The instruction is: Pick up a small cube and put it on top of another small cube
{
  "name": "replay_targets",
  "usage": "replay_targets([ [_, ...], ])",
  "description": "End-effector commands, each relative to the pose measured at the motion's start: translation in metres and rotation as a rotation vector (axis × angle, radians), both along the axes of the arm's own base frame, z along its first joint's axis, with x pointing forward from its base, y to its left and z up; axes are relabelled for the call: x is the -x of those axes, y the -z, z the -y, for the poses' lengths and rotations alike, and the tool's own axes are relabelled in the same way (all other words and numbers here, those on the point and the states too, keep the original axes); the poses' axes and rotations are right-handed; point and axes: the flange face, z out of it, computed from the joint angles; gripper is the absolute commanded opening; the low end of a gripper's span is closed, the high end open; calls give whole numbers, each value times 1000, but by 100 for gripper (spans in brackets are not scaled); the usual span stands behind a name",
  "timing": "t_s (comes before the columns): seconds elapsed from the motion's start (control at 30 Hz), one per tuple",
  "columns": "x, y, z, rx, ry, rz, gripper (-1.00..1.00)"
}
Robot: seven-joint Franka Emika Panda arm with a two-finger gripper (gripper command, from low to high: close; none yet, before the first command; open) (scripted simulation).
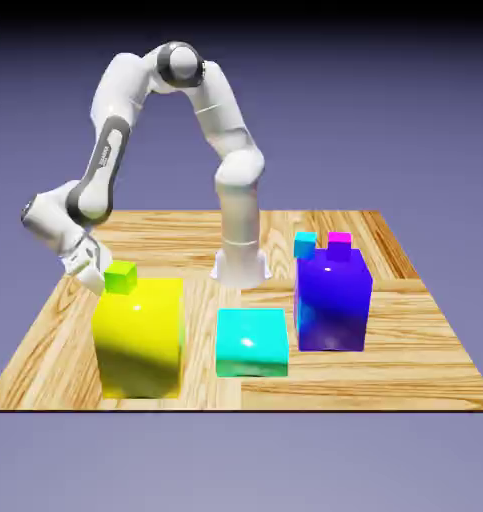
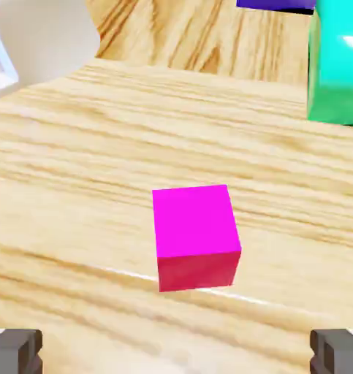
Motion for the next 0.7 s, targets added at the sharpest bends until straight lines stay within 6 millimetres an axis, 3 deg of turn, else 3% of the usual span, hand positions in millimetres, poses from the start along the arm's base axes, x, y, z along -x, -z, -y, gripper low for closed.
replay_targets([
  [0.0, -1, 6, -7, -16, -11, -6, 0],
  [0.03, -1, 6, -7, -16, -11, -6, 0],
  [0.17, 10, 60, -42, -16, -11, -6, 0],
  [0.2, 10, 60, -42, -16, -11, -6, -100],
  [0.23, 10, 60, -42, -16, -11, -6, -100],
  [0.37, -1, 6, -7, -16, -11, -6, -100],
  [0.4, -1, 6, -7, -16, -11, -6, -100],
  [0.43, 1, -9, 12, 45, -30, 1, -100],
  [0.6, -28, -87, 73, 223, -135, -3, -100],
  [0.67, -48, -111, 82, 248, -165, -8, -100],
])
